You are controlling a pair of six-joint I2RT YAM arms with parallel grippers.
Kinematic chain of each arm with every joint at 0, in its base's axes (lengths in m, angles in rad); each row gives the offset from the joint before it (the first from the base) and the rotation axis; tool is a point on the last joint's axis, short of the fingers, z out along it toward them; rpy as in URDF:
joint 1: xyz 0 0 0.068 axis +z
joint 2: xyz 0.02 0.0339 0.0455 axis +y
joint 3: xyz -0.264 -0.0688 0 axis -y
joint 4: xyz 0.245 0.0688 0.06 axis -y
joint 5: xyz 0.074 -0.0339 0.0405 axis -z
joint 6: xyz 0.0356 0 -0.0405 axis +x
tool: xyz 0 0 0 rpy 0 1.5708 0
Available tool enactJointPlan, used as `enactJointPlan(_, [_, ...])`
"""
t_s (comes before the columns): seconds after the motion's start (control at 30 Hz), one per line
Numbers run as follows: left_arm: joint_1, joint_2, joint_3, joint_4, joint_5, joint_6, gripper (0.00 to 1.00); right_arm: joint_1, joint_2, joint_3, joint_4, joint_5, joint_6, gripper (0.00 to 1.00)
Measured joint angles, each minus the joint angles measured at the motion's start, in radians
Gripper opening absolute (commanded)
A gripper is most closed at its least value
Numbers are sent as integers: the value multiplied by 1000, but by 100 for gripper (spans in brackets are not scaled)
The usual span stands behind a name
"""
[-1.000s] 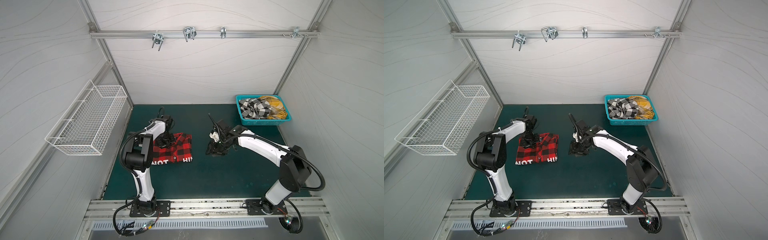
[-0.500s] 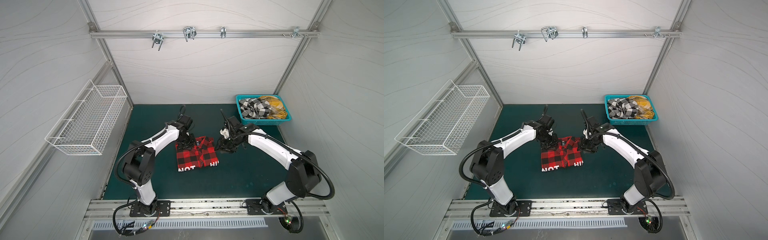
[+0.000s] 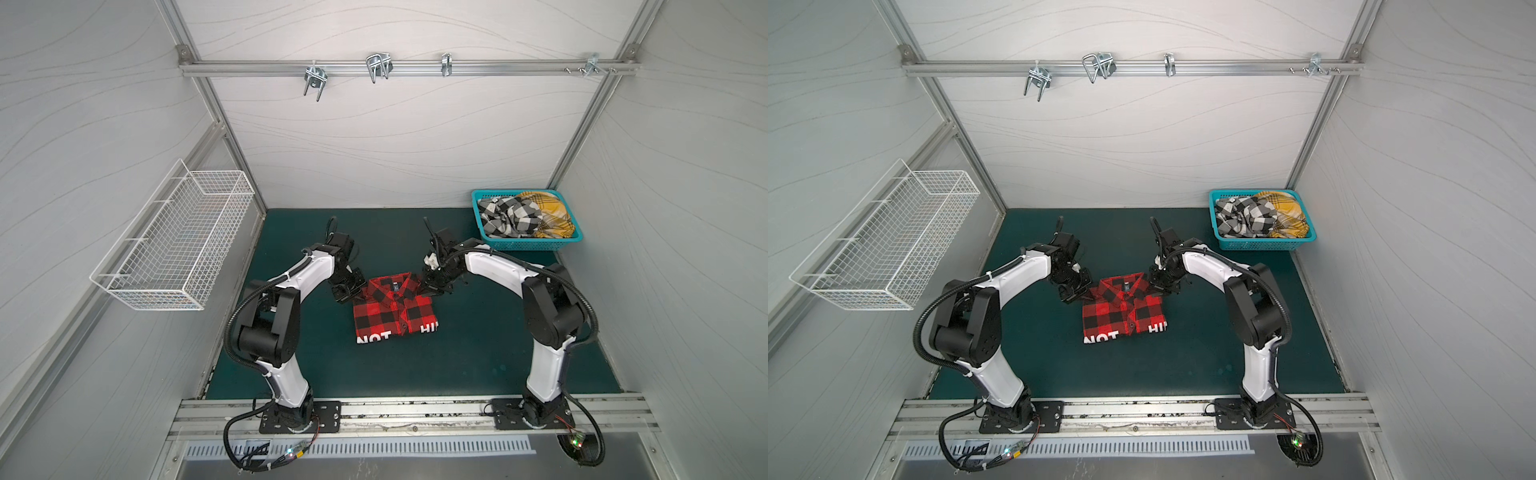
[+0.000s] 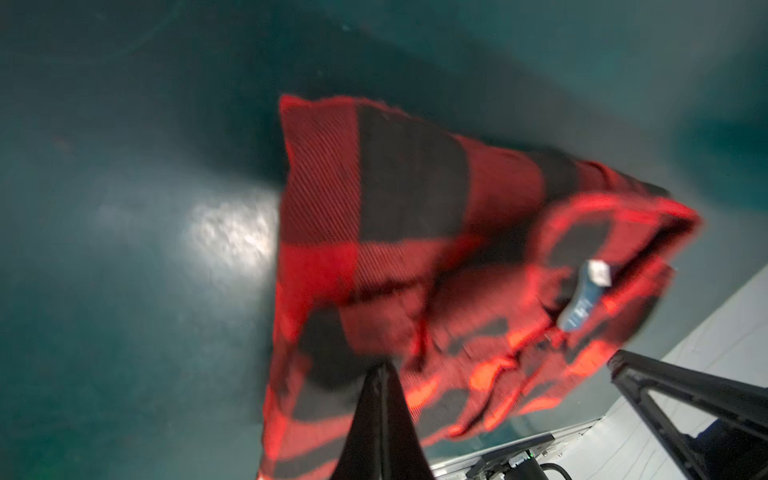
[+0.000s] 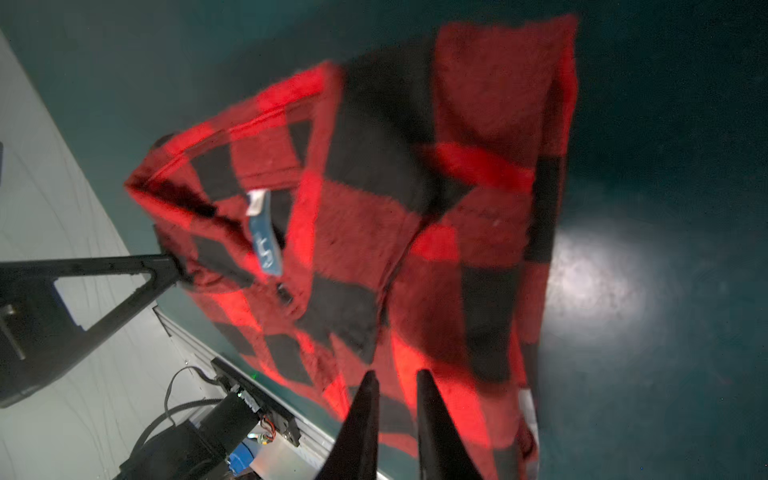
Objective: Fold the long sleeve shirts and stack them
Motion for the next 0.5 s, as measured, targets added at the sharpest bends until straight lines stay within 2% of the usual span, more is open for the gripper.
enactJointPlan(0.17, [19, 137, 48, 8, 32, 20, 0, -33, 48, -58, 45, -11, -5, 17])
enactJointPlan(0.33, [8, 179, 118, 13, 42, 43, 0, -32, 24, -120, 65, -23, -21, 17])
enactJointPlan(0.5, [-50, 178, 124, 18, 49, 59, 0, -34, -52, -196, 31, 17, -43, 18])
